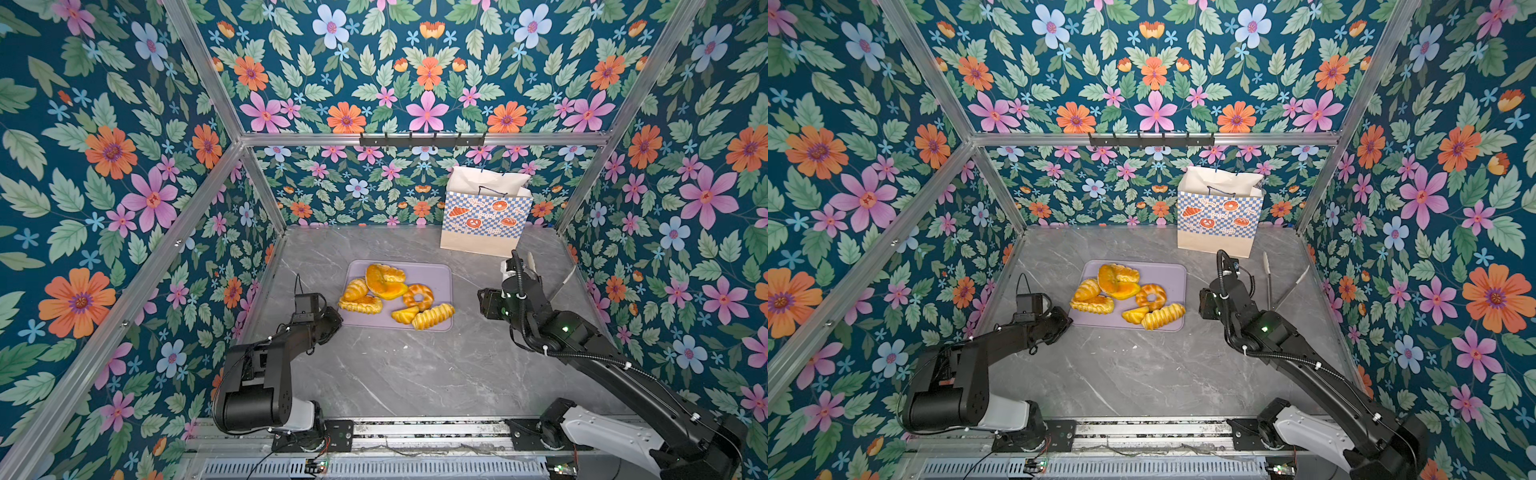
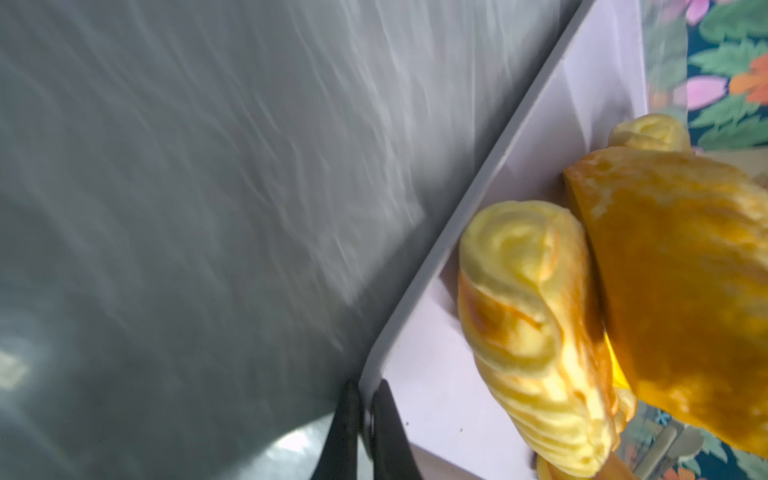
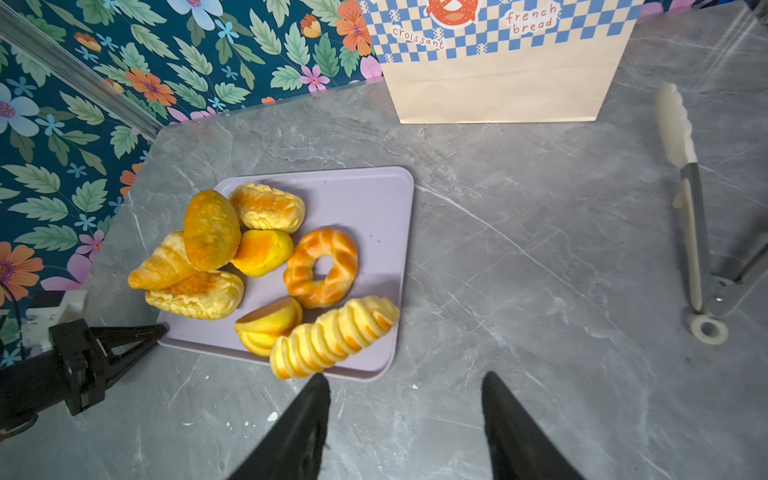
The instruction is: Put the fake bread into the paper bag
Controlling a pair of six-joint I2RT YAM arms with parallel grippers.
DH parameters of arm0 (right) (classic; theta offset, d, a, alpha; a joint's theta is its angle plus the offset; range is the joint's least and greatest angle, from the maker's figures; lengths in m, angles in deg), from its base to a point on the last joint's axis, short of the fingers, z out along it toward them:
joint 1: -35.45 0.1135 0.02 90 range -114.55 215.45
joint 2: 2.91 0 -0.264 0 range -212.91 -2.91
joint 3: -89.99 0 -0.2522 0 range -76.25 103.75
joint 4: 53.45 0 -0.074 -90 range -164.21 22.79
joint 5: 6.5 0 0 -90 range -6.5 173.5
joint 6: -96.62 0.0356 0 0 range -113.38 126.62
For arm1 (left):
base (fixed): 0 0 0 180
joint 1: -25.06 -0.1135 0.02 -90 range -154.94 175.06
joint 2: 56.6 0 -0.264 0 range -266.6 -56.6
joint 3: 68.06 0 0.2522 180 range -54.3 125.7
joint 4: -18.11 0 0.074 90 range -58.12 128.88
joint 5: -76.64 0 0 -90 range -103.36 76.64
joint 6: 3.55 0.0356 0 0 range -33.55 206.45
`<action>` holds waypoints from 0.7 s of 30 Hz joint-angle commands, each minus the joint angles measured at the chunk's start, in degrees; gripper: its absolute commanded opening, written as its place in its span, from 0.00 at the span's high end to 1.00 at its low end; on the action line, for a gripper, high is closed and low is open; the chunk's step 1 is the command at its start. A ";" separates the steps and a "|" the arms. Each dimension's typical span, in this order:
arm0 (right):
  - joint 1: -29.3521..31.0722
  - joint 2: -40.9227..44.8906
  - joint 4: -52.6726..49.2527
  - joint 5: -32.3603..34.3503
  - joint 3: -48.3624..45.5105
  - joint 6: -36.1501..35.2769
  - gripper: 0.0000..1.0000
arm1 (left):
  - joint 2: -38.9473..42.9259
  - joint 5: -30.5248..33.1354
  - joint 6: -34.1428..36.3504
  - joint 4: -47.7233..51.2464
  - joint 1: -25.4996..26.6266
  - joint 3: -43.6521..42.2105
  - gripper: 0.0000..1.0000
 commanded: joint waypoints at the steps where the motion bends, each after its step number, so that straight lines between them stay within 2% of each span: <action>1: -0.24 2.76 -1.36 2.00 -1.18 -0.18 0.39 | 2.41 1.62 -4.40 3.49 3.56 -1.40 1.00; 6: -1.19 6.46 -2.90 2.30 -2.26 -1.00 0.38 | 6.72 5.73 -10.96 2.29 11.51 -3.60 1.00; 14: -1.49 9.41 -4.20 2.56 -2.98 -1.77 0.37 | 8.98 13.54 -20.93 0.17 24.17 -4.28 1.00; 21: -1.67 11.57 -4.87 3.26 -4.19 -2.57 0.36 | 4.77 17.90 -28.15 -4.38 34.02 -2.42 1.00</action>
